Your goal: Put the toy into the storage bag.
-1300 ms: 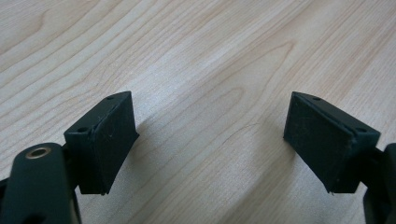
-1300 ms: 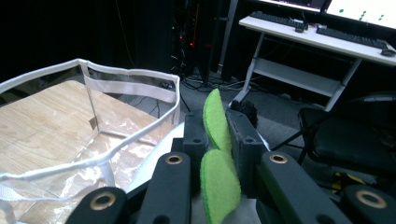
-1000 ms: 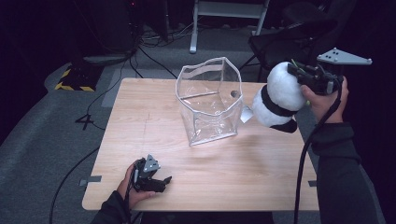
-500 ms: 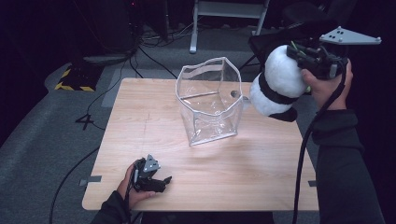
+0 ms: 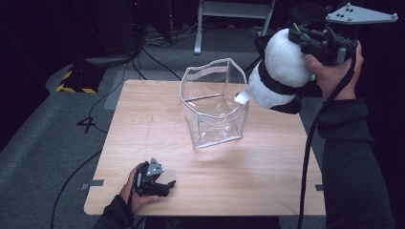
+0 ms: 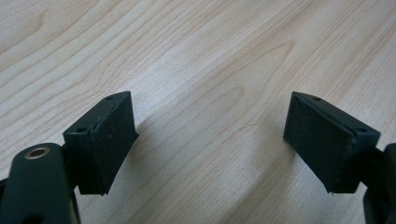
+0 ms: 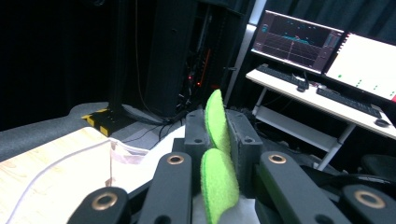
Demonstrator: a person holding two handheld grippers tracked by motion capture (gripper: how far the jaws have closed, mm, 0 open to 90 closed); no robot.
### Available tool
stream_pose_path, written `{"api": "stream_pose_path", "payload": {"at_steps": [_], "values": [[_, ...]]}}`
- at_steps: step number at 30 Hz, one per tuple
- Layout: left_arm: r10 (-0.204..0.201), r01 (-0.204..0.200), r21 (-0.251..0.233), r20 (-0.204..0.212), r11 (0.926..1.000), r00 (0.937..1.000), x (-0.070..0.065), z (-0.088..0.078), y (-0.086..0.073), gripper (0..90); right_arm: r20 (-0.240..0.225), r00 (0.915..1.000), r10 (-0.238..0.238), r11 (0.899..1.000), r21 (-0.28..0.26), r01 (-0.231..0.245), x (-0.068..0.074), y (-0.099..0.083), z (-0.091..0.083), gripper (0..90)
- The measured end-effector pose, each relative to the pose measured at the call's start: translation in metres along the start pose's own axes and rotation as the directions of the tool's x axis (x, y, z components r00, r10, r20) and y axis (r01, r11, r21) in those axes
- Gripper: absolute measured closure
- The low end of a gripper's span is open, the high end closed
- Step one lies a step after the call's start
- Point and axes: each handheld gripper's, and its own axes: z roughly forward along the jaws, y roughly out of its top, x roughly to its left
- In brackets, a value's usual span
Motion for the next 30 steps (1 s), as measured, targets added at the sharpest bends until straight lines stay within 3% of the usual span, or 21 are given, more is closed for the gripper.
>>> {"api": "stream_pose_path", "payload": {"at_steps": [17, 30], "values": [[0.0, 0.0, 0.0, 0.003, 1.0, 1.0, 0.0, 0.0, 0.0, 16.9, -0.088, 0.9961, -0.003, 0.999, -0.048, -0.001, 0.035, 0.021, 0.026, 80.6], [0.001, -0.001, -0.001, 0.001, 1.0, 1.0, 0.0, 0.0, 0.0, 17.1, -0.155, 0.9878, -0.018, 0.999, -0.043, 0.011, 0.066, 0.027, 0.058, 80.9]]}}
